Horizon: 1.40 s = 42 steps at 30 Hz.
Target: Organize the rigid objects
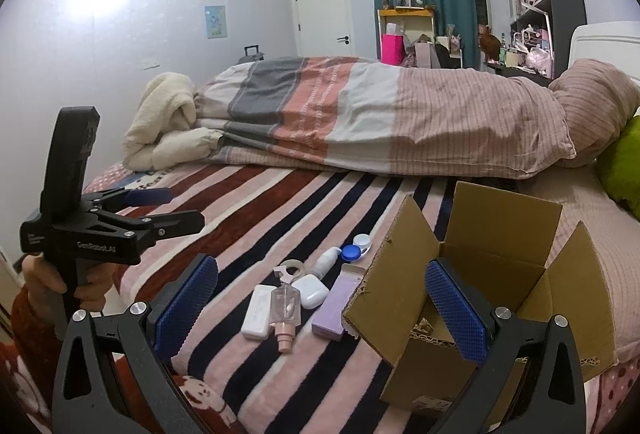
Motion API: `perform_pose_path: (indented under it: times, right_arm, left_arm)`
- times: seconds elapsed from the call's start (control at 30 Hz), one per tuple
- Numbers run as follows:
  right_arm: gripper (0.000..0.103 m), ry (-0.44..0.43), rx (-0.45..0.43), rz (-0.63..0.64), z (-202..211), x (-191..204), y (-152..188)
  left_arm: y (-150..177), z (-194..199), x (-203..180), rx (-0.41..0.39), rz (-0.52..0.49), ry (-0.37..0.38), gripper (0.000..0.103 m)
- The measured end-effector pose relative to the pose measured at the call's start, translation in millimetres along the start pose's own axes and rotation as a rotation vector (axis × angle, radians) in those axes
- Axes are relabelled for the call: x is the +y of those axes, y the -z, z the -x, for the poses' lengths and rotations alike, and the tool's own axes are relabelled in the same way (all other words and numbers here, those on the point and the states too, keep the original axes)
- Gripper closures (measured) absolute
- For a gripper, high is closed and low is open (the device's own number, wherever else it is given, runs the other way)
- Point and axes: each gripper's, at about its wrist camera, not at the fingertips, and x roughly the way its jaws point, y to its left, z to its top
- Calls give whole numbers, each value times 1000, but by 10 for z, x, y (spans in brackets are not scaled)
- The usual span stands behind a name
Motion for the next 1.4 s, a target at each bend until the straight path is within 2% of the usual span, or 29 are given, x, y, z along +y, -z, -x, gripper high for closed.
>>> perform_pose_path:
  times: [0.17,0.4,0.47,0.6,0.7,0.77,0.8,0.93,1.03,1.17,1.27,1.33,1.4]
  right_arm:
    - [0,-39,4,-19,13,-28,-6]
    - [0,-45,-19,-3,47,2,-15]
    - [0,-33,-50,18,97,52,-34]
    - [0,85,-57,72,117,256,-91]
    - [0,19,-2,173,-4,518,-110]
    - [13,-18,-2,225,-82,696,-65]
    - [23,-38,16,248,-155,791,-29]
    - [36,-118,151,207,-589,900,154]
    - [50,-110,260,143,-952,801,344]
    - [53,-59,369,39,-1385,535,555]
    - [59,-17,406,29,-1606,405,631]
    - [67,2,439,16,-1727,323,676]
    - [68,-3,456,9,-1789,293,695]
  left_arm:
    - [4,0,-1,0,-1,-3,0]
    - [11,3,8,-4,-2,1,0]
    - [14,7,30,-8,-2,3,0]
    - [18,4,154,-18,21,4,0]
    - [42,-52,312,-11,35,-38,0]
    - [85,-101,423,-5,33,-87,0]
    - [112,-124,482,-4,31,-110,0]
    - [249,-248,724,10,32,-165,0]
    - [381,-361,883,22,52,-169,0]
    - [494,-490,1004,41,66,-152,0]
    - [529,-542,1025,41,64,-82,0]
    - [530,-555,1004,41,57,-37,0]
    - [527,-539,979,32,47,-4,0]
